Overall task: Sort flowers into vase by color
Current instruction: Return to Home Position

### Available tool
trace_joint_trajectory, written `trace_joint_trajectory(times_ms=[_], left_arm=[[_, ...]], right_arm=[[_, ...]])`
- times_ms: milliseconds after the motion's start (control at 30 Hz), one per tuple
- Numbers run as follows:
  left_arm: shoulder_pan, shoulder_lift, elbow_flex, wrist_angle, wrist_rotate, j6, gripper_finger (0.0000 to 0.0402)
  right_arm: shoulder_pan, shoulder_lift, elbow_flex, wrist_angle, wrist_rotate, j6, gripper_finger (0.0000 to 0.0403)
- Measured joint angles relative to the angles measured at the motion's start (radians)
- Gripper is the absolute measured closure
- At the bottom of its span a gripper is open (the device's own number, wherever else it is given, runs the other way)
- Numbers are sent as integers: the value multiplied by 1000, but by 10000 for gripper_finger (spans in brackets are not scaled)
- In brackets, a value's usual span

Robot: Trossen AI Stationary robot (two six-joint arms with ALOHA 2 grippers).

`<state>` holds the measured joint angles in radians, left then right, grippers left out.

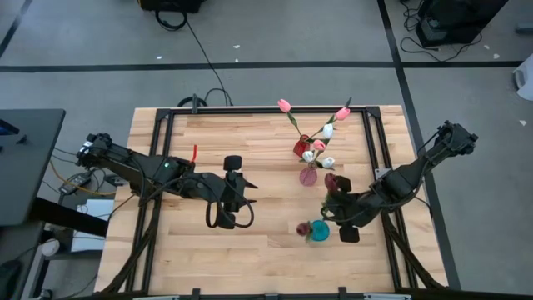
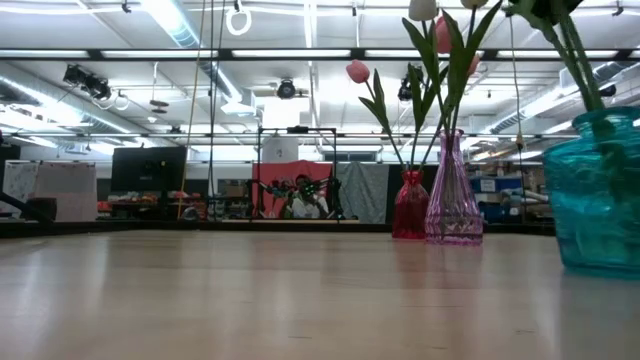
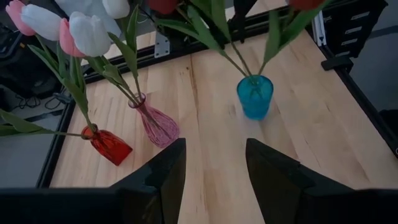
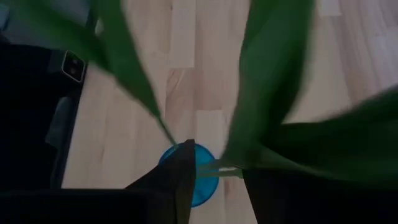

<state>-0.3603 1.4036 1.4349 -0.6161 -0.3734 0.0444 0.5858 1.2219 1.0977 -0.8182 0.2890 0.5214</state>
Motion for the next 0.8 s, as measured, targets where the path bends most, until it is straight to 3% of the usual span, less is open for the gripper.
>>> trace_joint_trajectory(times_ms=[367, 567, 800], left_arm=[[0, 0, 0, -3, -21, 2, 230], [0, 0, 0, -3, -25, -22, 230], [1, 42, -1, 41, -96, 3, 230]], right_arm=[[41, 3, 0, 8, 10, -34, 265], [102, -13, 0, -6, 73, -24, 266], [126, -62, 0, 14, 111, -27, 266]])
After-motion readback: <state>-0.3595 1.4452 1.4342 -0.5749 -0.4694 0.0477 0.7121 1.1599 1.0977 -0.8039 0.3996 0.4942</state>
